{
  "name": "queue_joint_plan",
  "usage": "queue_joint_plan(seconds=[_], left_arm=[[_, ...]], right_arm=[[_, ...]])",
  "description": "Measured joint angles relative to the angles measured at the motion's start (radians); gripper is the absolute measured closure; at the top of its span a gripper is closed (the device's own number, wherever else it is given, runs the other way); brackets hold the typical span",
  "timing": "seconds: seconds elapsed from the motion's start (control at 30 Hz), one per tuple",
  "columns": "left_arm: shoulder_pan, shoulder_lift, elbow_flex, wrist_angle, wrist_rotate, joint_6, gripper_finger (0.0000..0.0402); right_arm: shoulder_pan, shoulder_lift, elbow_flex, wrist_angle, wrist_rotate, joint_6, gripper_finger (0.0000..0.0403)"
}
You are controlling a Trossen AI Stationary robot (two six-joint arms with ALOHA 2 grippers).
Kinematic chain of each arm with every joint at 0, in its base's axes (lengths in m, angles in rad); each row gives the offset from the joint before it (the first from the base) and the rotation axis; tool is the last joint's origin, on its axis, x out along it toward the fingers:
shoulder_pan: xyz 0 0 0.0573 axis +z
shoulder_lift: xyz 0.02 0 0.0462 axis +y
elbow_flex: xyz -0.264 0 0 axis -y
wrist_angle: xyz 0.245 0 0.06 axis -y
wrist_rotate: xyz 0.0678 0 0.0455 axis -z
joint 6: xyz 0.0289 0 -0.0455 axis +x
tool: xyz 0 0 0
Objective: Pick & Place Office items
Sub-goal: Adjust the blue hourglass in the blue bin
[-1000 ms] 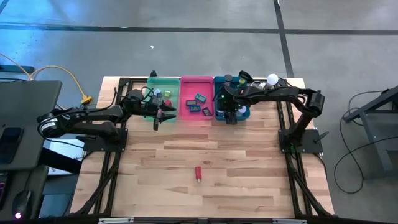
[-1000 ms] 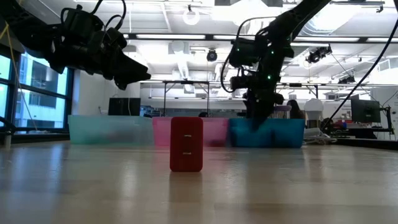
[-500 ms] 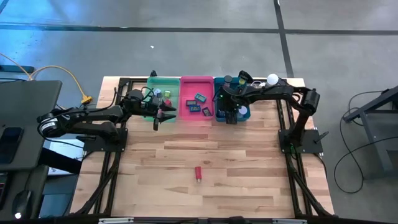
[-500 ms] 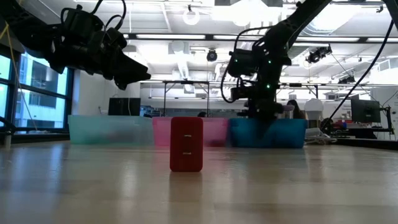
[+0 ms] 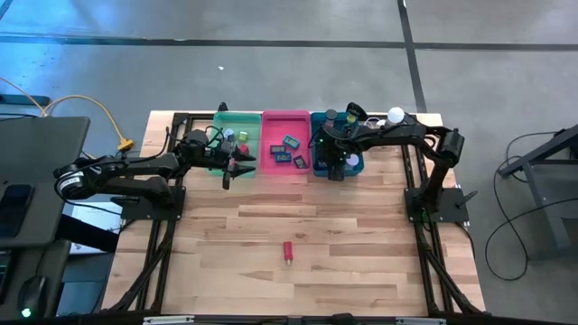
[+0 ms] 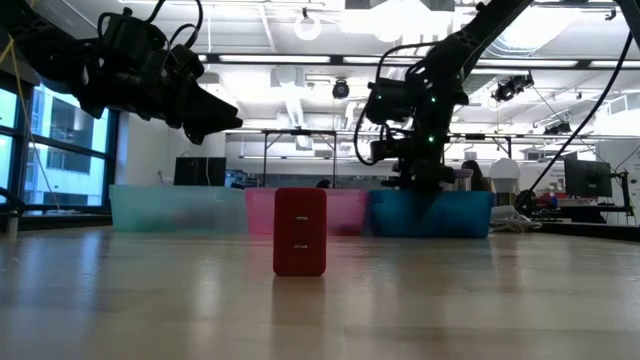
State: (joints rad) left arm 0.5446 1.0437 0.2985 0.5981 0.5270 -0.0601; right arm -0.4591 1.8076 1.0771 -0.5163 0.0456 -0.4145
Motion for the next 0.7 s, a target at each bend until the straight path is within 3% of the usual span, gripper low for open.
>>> queue_joint_plan(seconds=[0.17, 0.7], left_arm=[[0.000, 0.000, 0.000, 0.000, 0.000, 0.000, 0.0236], [-0.003, 0.000, 0.000, -0.002, 0.001, 0.000, 0.0236]], right_arm=[[-0.002, 0.002, 0.001, 0.035, 0.035, -0.034, 0.0328], [0.044, 0.004, 0.029, 0.046, 0.134, -0.027, 0.0332]])
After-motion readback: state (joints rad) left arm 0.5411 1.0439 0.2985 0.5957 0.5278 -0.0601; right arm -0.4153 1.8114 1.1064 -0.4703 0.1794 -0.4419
